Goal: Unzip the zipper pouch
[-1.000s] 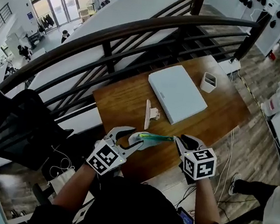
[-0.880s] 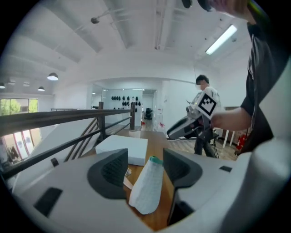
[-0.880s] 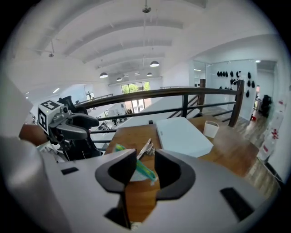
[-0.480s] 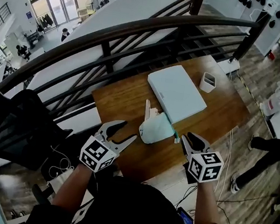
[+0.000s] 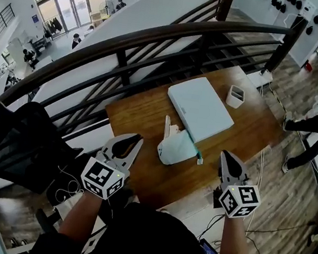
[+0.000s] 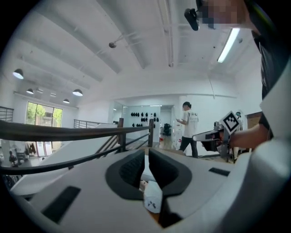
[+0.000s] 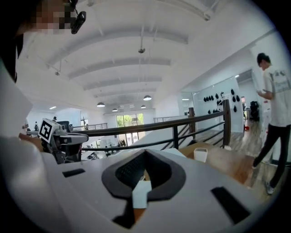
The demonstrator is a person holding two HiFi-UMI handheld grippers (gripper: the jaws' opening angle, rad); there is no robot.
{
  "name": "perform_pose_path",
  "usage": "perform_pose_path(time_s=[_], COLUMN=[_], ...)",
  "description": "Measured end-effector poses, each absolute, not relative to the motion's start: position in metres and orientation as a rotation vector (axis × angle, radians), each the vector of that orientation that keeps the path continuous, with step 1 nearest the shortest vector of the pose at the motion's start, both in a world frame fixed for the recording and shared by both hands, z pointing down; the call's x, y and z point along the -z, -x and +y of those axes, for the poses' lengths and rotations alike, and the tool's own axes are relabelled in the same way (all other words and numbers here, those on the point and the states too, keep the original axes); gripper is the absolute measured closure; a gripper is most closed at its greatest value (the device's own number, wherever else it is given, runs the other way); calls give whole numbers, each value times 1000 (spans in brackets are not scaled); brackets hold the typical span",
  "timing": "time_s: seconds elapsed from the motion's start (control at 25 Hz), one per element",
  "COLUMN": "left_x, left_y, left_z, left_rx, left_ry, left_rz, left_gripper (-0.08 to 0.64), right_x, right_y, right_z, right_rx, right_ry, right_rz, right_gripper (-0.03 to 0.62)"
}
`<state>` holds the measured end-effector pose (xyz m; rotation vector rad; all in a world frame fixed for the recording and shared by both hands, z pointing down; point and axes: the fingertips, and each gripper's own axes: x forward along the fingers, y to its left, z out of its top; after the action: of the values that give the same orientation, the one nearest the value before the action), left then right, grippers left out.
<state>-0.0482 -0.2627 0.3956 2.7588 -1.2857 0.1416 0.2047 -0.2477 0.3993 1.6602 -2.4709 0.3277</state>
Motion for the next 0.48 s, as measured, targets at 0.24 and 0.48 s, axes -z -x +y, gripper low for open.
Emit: perform_pose_path(time_s=[0.24,0.48], left_x=[-374,-380], left_y=[67,77], left_z=[-249,-244], left_rx=[47,37], left_ry=[-2733,-2696], left_rz=[-1373,-1388], left_gripper=[534,538], right_x=[-380,-377], right_y=[-215,-216], right_z=[-229,-222], right_rx=[-174,-117], right_ry=[-1783,-1811], right_rz=[-2540,-2529], right_gripper=[600,600])
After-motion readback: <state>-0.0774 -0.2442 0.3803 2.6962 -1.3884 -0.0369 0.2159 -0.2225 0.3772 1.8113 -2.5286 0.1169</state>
